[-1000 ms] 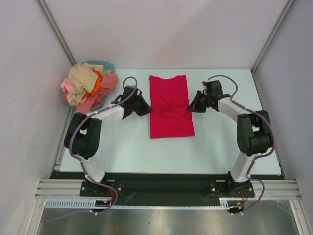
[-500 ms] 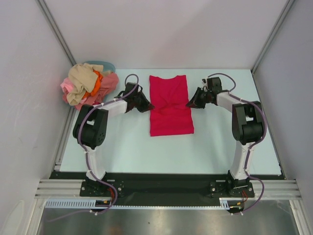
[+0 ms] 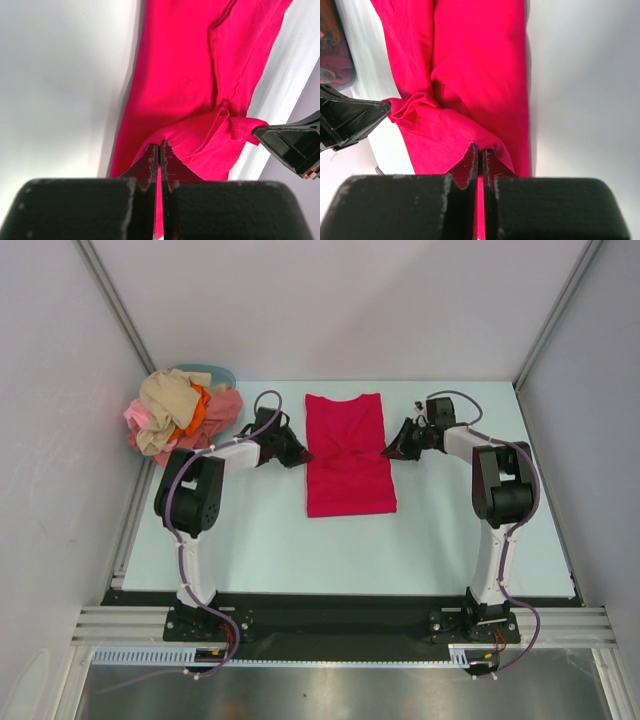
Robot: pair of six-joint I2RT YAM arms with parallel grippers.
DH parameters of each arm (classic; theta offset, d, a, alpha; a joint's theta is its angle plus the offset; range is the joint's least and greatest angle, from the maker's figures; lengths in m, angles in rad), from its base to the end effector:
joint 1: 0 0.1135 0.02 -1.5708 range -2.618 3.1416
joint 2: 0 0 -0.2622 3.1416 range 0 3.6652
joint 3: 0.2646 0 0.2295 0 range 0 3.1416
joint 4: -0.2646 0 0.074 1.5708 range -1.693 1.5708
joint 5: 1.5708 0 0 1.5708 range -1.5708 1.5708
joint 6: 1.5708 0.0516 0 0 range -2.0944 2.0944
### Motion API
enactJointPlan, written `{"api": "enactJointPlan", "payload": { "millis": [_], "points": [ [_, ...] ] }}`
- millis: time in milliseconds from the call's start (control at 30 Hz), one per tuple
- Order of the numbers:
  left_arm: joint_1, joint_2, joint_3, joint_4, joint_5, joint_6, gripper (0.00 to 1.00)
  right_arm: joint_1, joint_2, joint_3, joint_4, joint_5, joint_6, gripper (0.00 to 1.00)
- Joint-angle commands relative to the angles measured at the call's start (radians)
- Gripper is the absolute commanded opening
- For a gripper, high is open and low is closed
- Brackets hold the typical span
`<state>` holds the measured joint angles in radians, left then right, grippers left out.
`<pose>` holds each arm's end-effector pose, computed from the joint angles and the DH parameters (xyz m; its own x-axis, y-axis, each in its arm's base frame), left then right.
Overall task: Fold and stack the t-shirts
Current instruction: Fold the tshirt
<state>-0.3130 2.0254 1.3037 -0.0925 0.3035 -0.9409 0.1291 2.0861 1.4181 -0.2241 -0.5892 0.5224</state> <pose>0.4002 -0.1457 0.1582 -0.8027 -0.5507 -0.2287 -0.2710 0.6786 -0.6827 0.4264 0.0843 0.1606 -0.8950 0.3021 -0.3282 -0.0074 0.7256 0.6881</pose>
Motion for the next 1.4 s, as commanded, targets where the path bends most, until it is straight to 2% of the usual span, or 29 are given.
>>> {"api": "enactJointPlan", "payload": {
  "millis": [0,100,133,167,200,233,300,333,367,433,567,600,733,800,833,1033,1367],
  "points": [
    [0.014,0.019,0.061,0.008,0.037,0.027,0.02,-0.014,0.011,0.042,0.034,-0.015,-0.013,0.00],
    [0.015,0.035,0.083,-0.010,0.042,0.033,0.14,-0.022,0.015,0.045,0.043,-0.017,-0.009,0.06],
    [0.017,0.041,0.103,-0.024,0.026,0.043,0.26,-0.023,0.028,0.050,0.046,-0.017,-0.010,0.10],
    [0.018,0.041,0.115,-0.042,0.011,0.057,0.31,-0.035,0.040,0.074,0.046,-0.018,-0.012,0.17],
    [0.018,0.036,0.132,-0.102,-0.024,0.077,0.34,-0.045,0.052,0.100,0.039,-0.014,-0.031,0.20],
    [0.018,0.024,0.162,-0.137,-0.112,0.126,0.42,-0.054,0.077,0.128,-0.010,-0.009,-0.045,0.29],
    [0.017,-0.052,0.161,-0.197,-0.226,0.168,0.51,-0.089,0.074,0.194,-0.063,0.018,-0.076,0.35],
    [0.015,-0.086,0.131,-0.199,-0.265,0.195,0.57,-0.098,0.054,0.193,-0.073,0.031,-0.082,0.44],
    [0.014,-0.159,0.112,-0.196,-0.302,0.206,0.59,-0.101,-0.001,0.182,-0.084,0.051,-0.093,0.49],
    [-0.001,-0.209,0.073,-0.187,-0.302,0.234,0.59,-0.080,-0.059,0.157,-0.130,0.112,-0.139,0.55],
    [-0.067,-0.251,0.020,-0.158,-0.248,0.257,0.55,-0.008,-0.178,0.039,-0.118,0.155,-0.133,0.54],
    [-0.095,-0.248,0.006,-0.115,-0.186,0.254,0.53,0.006,-0.211,0.000,-0.095,0.147,-0.122,0.54],
    [-0.150,-0.197,-0.050,-0.010,-0.092,0.240,0.47,0.087,-0.250,-0.178,0.098,0.103,-0.062,0.45],
    [-0.161,-0.173,-0.049,0.013,-0.063,0.223,0.43,0.099,-0.221,-0.183,0.117,0.062,-0.041,0.40],
    [-0.163,-0.163,-0.061,0.023,-0.038,0.214,0.42,0.101,-0.213,-0.183,0.121,0.043,-0.032,0.34],
    [-0.181,-0.157,-0.135,0.077,0.014,0.212,0.39,0.095,-0.218,-0.271,0.180,-0.044,-0.002,0.20],
    [-0.182,-0.221,-0.355,0.161,0.034,0.185,0.39,0.058,-0.274,-0.484,0.262,-0.112,0.002,0.16]
  ]
}}
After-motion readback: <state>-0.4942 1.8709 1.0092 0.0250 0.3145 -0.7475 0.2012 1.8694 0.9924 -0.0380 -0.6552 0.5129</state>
